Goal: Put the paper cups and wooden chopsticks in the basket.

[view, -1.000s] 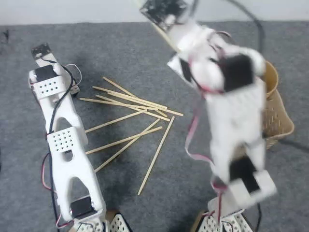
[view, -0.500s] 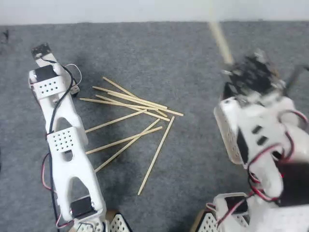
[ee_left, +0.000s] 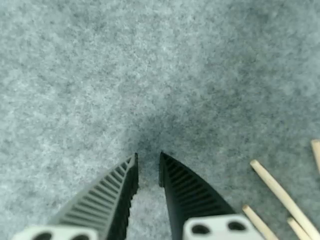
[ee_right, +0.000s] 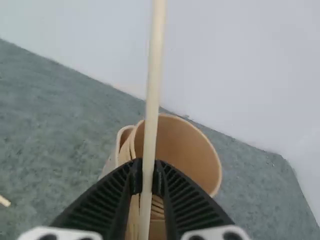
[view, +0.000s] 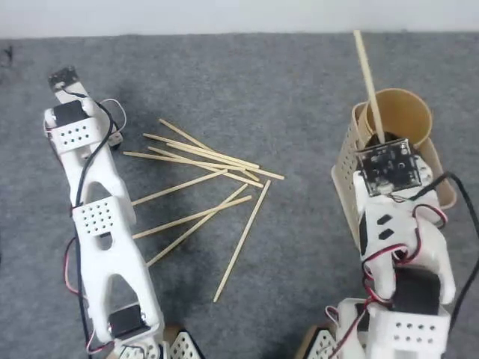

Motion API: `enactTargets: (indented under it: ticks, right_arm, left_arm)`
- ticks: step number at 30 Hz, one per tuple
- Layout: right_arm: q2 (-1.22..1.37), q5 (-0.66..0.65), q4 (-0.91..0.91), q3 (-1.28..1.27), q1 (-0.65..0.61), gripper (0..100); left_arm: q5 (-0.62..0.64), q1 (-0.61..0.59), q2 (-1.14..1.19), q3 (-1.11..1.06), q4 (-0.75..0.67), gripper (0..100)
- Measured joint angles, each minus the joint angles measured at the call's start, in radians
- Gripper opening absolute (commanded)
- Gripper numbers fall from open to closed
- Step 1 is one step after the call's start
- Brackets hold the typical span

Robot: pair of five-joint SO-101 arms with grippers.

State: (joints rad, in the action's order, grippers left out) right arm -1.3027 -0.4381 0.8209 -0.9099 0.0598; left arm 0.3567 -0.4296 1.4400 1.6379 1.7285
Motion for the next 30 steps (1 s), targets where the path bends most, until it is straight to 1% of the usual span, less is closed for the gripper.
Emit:
enactTargets:
  ticks: [7, 10, 13, 14, 17, 18, 19, 25, 27, 30]
  right_arm:
    - [-0.104, 0.072, -0.026, -0.114, 0.068, 0.8]
    - [-0.201, 0.103, -0.006, -0.161, 0.101, 0.8]
    - [-0.319, 0.106, 0.011, -0.230, 0.104, 1.7]
    - [-0.362, 0.107, 0.020, -0.253, 0.101, 4.0]
    - [-0.477, 0.107, 0.066, -0.295, 0.101, 18.8]
    - [-0.509, 0.107, 0.083, -0.298, 0.100, 22.3]
    - [-0.511, 0.109, 0.092, -0.299, 0.100, 23.5]
    - [-0.509, 0.115, 0.107, -0.301, 0.106, 21.1]
    - [-0.505, 0.149, 0.112, -0.301, 0.107, 21.1]
    - [-0.508, 0.235, 0.126, -0.298, 0.106, 20.9]
  left_arm:
    - [0.000, 0.000, 0.000, 0.000, 0.000, 8]
    - [0.000, 0.000, 0.000, 0.000, 0.000, 8]
    - [0.000, 0.000, 0.000, 0.000, 0.000, 8]
    - [0.000, 0.000, 0.000, 0.000, 0.000, 8]
    - [0.000, 0.000, 0.000, 0.000, 0.000, 8]
    - [0.000, 0.000, 0.000, 0.000, 0.000, 8]
    - [0.000, 0.000, 0.000, 0.000, 0.000, 8]
    - [0.000, 0.000, 0.000, 0.000, 0.000, 8]
    - [0.000, 0.000, 0.000, 0.000, 0.000, 8]
    - [0.000, 0.000, 0.000, 0.000, 0.000, 8]
